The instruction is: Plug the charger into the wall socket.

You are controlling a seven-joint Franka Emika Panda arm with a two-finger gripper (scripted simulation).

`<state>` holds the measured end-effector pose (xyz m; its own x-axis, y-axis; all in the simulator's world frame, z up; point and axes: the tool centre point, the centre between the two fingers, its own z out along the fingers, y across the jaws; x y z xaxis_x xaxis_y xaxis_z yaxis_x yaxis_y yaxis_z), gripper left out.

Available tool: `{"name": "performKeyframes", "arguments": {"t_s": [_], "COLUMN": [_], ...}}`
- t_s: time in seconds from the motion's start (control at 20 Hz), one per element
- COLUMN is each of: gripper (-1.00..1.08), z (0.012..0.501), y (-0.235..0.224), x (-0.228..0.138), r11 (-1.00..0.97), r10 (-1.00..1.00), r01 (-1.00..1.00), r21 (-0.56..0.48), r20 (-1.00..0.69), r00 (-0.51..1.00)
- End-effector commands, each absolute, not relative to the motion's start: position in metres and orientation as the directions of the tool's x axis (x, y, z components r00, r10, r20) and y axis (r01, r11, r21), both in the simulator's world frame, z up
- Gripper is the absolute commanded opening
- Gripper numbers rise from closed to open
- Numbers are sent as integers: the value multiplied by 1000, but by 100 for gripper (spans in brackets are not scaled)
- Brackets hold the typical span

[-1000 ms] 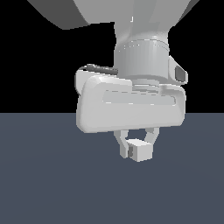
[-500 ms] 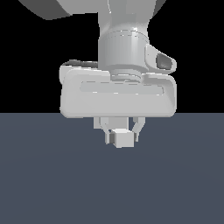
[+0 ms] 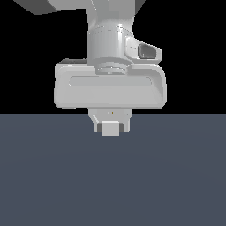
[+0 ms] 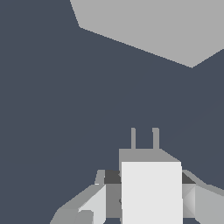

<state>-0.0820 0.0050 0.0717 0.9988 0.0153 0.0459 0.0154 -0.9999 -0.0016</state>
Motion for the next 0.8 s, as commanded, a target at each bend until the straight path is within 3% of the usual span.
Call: {"name": "performKeyframes", "arguments": {"t_s": [0.0, 0.75], "gripper": [-100, -100], "z": [76, 97], "y": [10, 29], "x": [-77, -51], "r11": [-999, -955], "r10": [-40, -296], "r01": [-40, -296], "r21": [-2, 0], "r20": [46, 45], "r00": [998, 954]}}
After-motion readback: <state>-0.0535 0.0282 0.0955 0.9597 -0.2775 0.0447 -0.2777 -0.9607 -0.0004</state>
